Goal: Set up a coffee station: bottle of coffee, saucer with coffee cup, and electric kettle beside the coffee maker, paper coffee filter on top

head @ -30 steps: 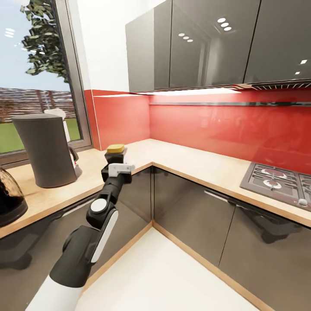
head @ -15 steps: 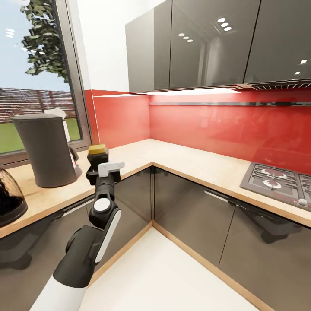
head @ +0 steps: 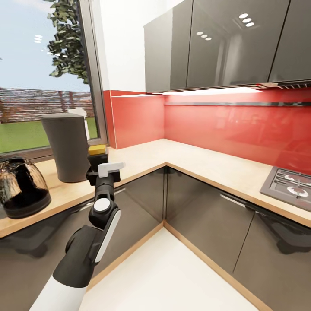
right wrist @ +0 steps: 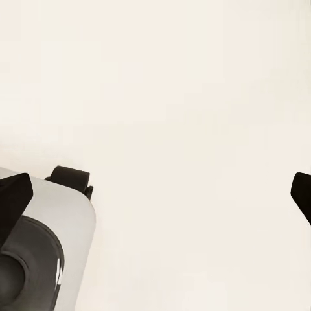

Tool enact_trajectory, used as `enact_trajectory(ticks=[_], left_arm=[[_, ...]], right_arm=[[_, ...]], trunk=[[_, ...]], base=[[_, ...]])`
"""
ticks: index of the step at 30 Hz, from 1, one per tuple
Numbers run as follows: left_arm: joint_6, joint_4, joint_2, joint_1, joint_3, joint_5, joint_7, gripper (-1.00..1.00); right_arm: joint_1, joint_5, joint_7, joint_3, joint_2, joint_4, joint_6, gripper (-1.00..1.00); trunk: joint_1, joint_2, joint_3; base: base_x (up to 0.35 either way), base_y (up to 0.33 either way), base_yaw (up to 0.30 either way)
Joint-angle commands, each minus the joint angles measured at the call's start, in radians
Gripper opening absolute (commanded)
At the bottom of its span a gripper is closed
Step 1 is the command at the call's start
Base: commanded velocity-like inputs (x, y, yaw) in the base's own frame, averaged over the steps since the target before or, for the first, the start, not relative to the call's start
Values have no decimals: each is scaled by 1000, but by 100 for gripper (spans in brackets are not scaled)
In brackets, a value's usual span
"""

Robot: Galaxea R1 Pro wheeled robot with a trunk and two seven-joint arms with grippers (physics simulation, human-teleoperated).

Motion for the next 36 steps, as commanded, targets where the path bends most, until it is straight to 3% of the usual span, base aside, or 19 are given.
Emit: enact_trajectory(ticks=[1, 13, 30, 36], left_arm=[[9, 0, 1, -1, -1, -6, 2, -100], [10, 2, 2, -1, -2, -6, -1, -100], [10, 2, 2, -1, -3, -5, -1, -100], [10, 2, 2, -1, -3, -5, -1, -100]], right_arm=[[1, 4, 0, 2, 0, -2, -1, 100], [1, 4, 2, 2, 0, -1, 1, 100], [1, 4, 0, 1, 0, -2, 0, 100], [1, 4, 1, 2, 0, -2, 1, 100]], trunk=[[0, -1, -1], [0, -1, -1], [0, -1, -1], [0, -1, -1]], base=[[0, 0, 141], [63, -41, 26], [15, -11, 237], [0, 0, 71]])
